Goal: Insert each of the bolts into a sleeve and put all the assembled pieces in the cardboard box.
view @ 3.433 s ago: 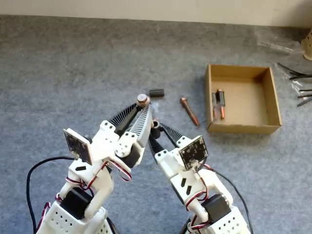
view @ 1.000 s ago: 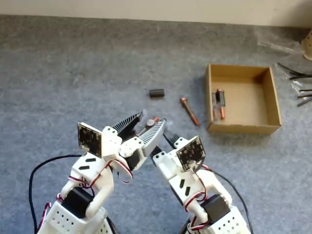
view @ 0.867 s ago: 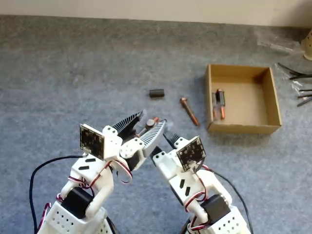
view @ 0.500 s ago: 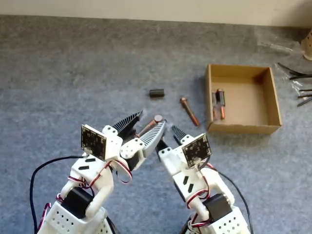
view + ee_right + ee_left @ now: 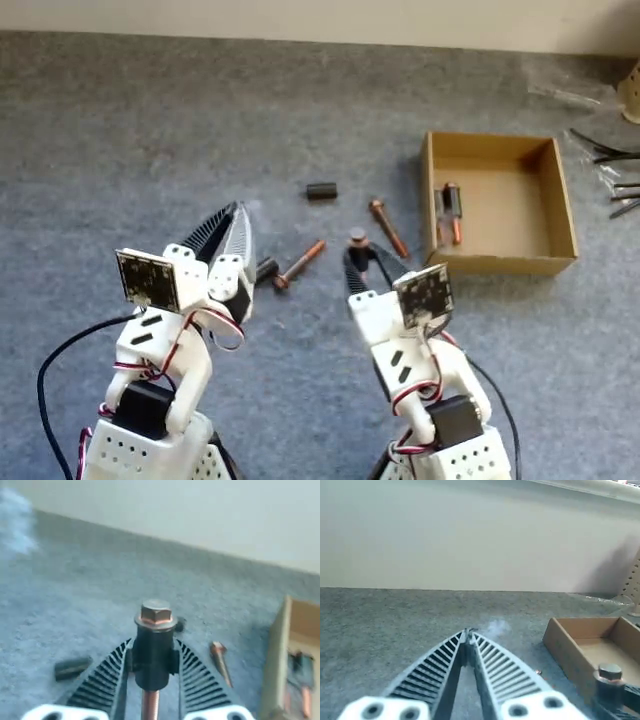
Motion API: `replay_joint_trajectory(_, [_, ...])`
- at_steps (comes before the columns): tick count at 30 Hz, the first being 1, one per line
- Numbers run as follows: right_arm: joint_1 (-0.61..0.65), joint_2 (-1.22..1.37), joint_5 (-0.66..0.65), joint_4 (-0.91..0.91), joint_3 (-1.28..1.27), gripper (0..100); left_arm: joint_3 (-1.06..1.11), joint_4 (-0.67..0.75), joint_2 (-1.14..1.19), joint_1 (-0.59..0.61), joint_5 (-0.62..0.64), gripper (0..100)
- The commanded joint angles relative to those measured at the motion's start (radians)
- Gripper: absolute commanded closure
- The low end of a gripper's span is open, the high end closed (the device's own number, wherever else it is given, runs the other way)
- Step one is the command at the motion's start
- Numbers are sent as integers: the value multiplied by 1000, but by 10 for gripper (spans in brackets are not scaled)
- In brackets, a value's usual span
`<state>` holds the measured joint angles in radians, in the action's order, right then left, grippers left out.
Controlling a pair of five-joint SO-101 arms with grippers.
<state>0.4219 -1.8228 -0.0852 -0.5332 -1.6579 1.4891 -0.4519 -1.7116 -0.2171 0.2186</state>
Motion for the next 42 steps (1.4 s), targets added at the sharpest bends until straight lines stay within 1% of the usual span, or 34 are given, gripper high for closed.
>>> replay_joint_trajectory(1, [-96, -8, 8, -61, 113, 994, -53, -80, -12, -7, -115, 985])
replay_joint_trajectory(4, [-157, -4, 8, -127, 182, 994, -48, -124, -10, -27, -193, 995])
replay_joint_trajectory(6, [-182, -4, 8, -165, 234, 994, -48, -149, -2, -28, -203, 994])
replay_joint_trajectory(11, [-185, 54, -2, -295, 447, 994, -45, -192, -2, -22, -201, 994])
replay_joint_trajectory(15, [-197, 298, -52, -400, 711, 994, 2, -186, -10, -22, -203, 994])
replay_joint_trajectory(19, [-314, 604, -51, -476, 977, 994, 15, -184, -10, -19, -204, 994])
replay_joint_trajectory(24, [-415, 865, -55, -504, 1208, 992, 16, -184, -10, 56, -204, 994])
replay_joint_trajectory(27, [-453, 992, -57, -504, 1290, 991, 16, -184, -10, 76, -204, 994])
replay_joint_trajectory(32, [-473, 1199, -58, -496, 1349, 991, 47, -181, -10, 70, -204, 994])
replay_joint_trajectory(36, [-475, 1360, -130, -496, 1420, 991, 67, -144, -10, 73, -204, 994])
replay_joint_trajectory(42, [-507, 1581, -133, -498, 1577, 991, 84, -114, -10, 76, -204, 994])
